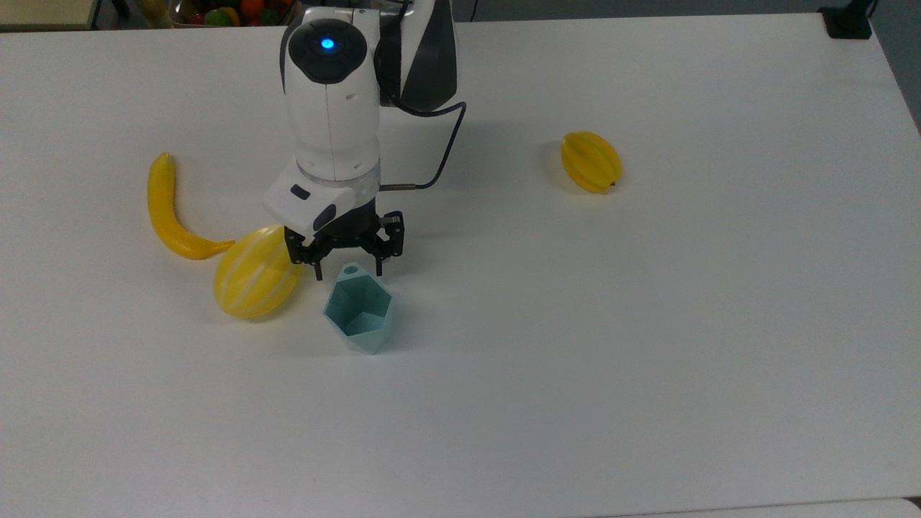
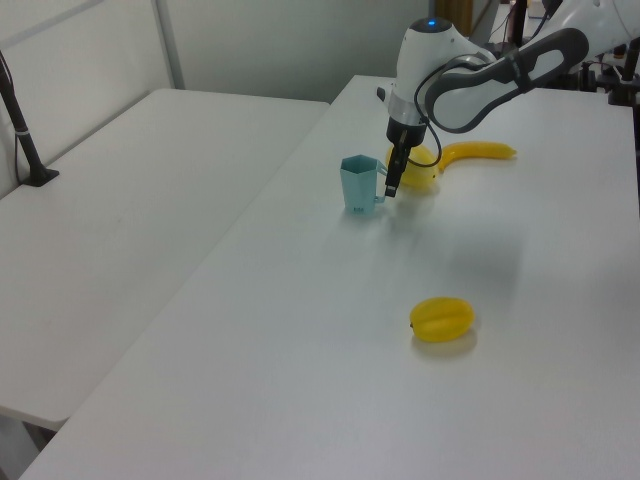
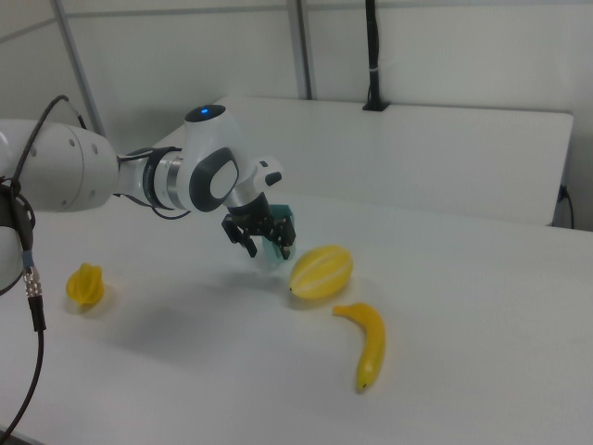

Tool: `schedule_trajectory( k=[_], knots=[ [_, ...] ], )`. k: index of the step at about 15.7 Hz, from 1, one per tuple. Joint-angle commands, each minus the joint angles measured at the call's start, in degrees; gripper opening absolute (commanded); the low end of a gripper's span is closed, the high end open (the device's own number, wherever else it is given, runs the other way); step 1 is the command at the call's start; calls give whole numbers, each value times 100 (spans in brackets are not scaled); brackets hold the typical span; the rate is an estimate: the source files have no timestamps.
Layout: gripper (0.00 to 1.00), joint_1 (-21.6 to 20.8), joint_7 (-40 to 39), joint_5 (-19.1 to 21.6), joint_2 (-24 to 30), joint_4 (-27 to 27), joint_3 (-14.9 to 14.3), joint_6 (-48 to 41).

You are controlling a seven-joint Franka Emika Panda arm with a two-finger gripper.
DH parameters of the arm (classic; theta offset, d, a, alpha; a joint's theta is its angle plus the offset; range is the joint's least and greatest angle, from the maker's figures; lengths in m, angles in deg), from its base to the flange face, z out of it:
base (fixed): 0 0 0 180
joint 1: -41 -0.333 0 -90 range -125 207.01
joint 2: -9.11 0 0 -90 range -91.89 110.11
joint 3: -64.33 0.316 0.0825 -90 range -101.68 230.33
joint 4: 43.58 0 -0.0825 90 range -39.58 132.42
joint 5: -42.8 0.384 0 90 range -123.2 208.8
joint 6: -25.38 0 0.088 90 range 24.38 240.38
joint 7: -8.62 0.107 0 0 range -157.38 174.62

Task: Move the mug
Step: 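Close the gripper on the teal mug's rim, then drag the teal mug away from the striped melon toward the lemon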

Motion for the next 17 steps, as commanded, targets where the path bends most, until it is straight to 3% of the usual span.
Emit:
schedule_trajectory(
  k=[1,7,10,12,15,17],
  knots=[
    [43,-92,6,-95,11,19,-29,141],
    [37,-83,6,-95,10,19,-29,308],
    [11,-92,6,-95,19,37,-29,317],
    [2,-92,6,-95,72,98,-29,300],
    [1,-92,189,-95,334,282,-37,265],
    [0,-92,480,-121,773,711,-38,264]
  ],
)
